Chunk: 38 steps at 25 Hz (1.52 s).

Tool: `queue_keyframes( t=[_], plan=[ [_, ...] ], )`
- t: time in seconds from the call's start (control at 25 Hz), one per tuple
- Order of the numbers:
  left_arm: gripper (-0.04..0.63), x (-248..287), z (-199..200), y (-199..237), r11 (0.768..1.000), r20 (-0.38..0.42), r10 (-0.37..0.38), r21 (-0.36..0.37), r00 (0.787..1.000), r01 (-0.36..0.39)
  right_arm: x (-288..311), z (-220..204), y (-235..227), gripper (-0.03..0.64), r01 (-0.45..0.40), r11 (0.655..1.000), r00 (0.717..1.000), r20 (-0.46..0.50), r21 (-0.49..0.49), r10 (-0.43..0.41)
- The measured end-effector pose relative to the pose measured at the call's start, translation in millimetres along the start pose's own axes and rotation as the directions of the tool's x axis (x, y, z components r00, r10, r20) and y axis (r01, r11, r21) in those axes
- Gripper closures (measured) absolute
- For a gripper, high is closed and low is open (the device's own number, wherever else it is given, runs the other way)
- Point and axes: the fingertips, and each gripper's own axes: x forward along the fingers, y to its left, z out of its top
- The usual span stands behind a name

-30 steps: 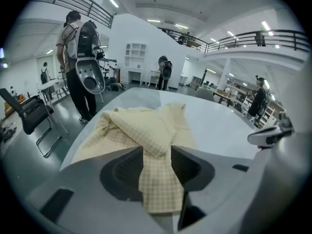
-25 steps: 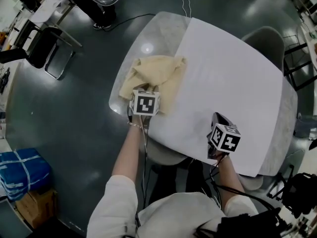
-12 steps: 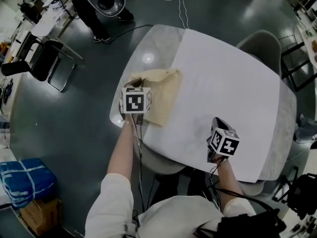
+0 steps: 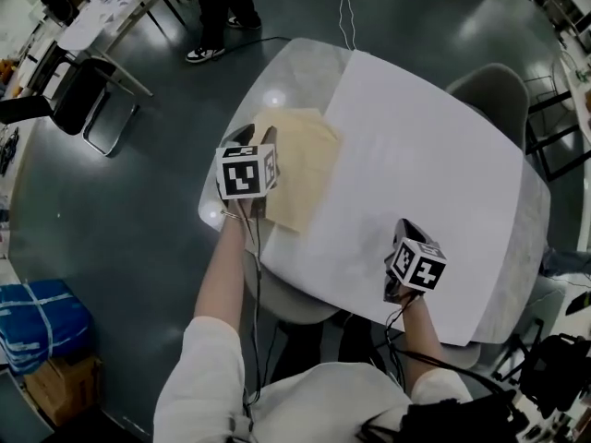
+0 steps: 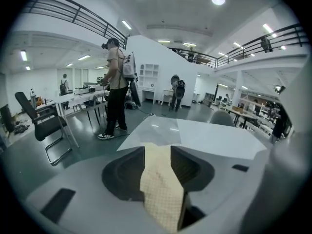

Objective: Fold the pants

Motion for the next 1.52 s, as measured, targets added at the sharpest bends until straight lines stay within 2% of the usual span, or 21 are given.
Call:
queue_keyframes(
  t=[0.28, 0.48, 0.64, 0.76, 0.88, 1.28, 1.52],
  plan=[
    [0.457, -72.1, -26.6, -22.0, 0.997, 0.065, 0.006, -0.074, 0.998, -0.001, -18.6, 25.0, 25.7, 0.624, -0.073, 0.995, 0.995, 0.059, -0.065, 0.077],
    [0.54, -148.6, -47.2, -57.2, 0.989, 0.118, 0.07, -0.138, 0.991, -0.053, -57.2, 44.8, 33.6, 0.624, -0.117, 0.98, 0.984, 0.116, -0.16, 0.137],
    [0.564, -202.7, -64.8, -89.6, 0.977, 0.139, 0.122, -0.191, 0.983, -0.095, -94.9, 62.6, 44.3, 0.624, -0.154, 0.949, 0.964, 0.171, -0.276, 0.206],
    [0.575, -231.4, -69.0, -104.1, 0.971, 0.163, 0.178, -0.192, 0.971, -0.146, -120.7, 74.7, 57.7, 0.624, -0.204, 0.919, 0.937, 0.205, -0.338, 0.283],
    [0.578, -251.8, -69.9, -114.9, 0.965, 0.181, 0.213, -0.193, 0.96, -0.178, -141.7, 77.5, 61.0, 0.626, -0.233, 0.904, 0.918, 0.225, -0.359, 0.326],
    [0.578, -280.2, -62.4, -135.9, 0.962, 0.205, 0.249, -0.166, 0.947, -0.217, -173.0, 83.0, 46.9, 0.626, -0.25, 0.9, 0.898, 0.261, -0.357, 0.353],
    [0.578, -284.6, -60.3, -146.1, 0.964, 0.224, 0.246, -0.158, 0.943, -0.214, -184.6, 84.4, 43.9, 0.626, -0.251, 0.898, 0.889, 0.281, -0.362, 0.362]
  ],
)
